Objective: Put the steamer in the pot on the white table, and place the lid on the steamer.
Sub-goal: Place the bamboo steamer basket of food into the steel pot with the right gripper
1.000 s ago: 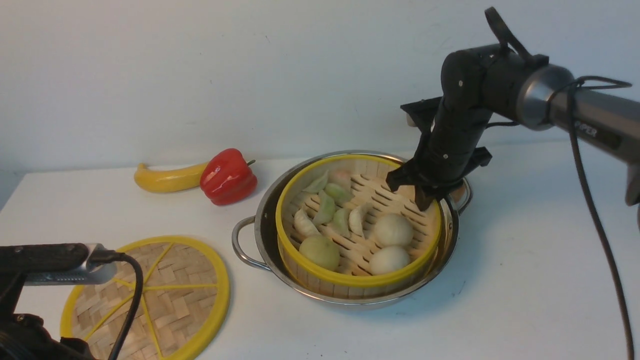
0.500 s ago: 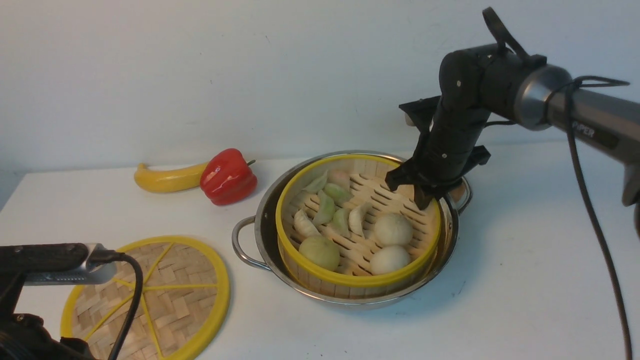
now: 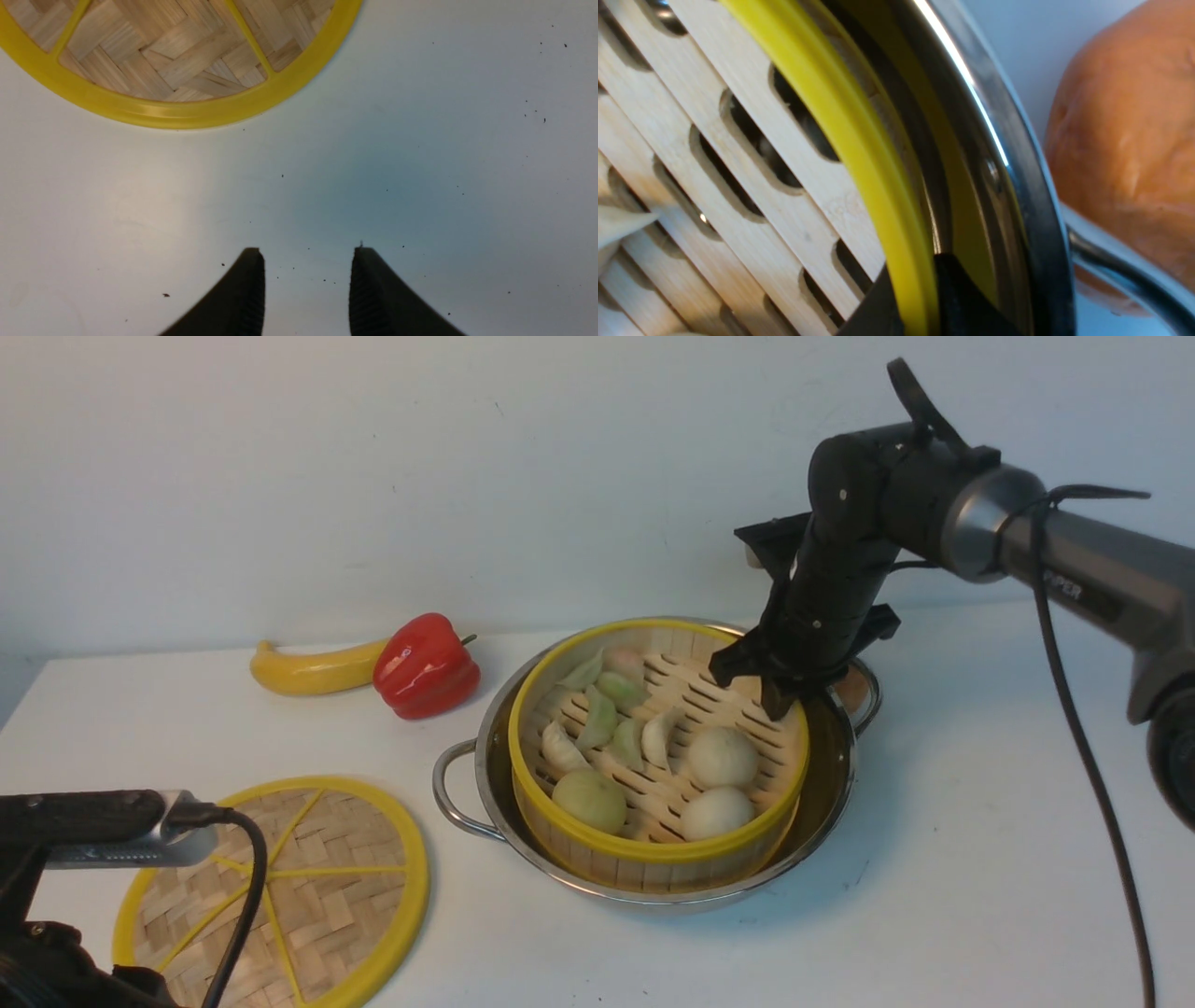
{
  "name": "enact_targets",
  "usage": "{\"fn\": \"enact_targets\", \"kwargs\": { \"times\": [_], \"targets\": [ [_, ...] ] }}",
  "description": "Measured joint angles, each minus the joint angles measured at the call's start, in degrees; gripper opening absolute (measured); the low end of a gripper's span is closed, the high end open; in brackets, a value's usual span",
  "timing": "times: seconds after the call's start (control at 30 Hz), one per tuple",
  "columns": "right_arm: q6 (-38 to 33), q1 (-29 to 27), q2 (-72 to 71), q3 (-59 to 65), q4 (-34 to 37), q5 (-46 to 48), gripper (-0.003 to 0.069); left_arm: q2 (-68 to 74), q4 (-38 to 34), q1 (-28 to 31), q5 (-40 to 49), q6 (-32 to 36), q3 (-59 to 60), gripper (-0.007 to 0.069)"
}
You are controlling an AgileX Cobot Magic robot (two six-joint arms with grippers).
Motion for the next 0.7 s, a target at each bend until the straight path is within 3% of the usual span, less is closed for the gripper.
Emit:
{"fn": "enact_targets", "kwargs": {
  "times": [0.23,0.7],
  "targets": [
    [-0.2,0.0,0.0,0.0,0.2,0.1,0.0097,0.0,0.0,0.0,0.0,0.0,0.0,0.0249],
    [-0.1,0.0,-0.2,-0.5,2.1,0.0,0.0253,0.0,0.2,0.0,0.0,0.0,0.0,0.0249]
  ]
}}
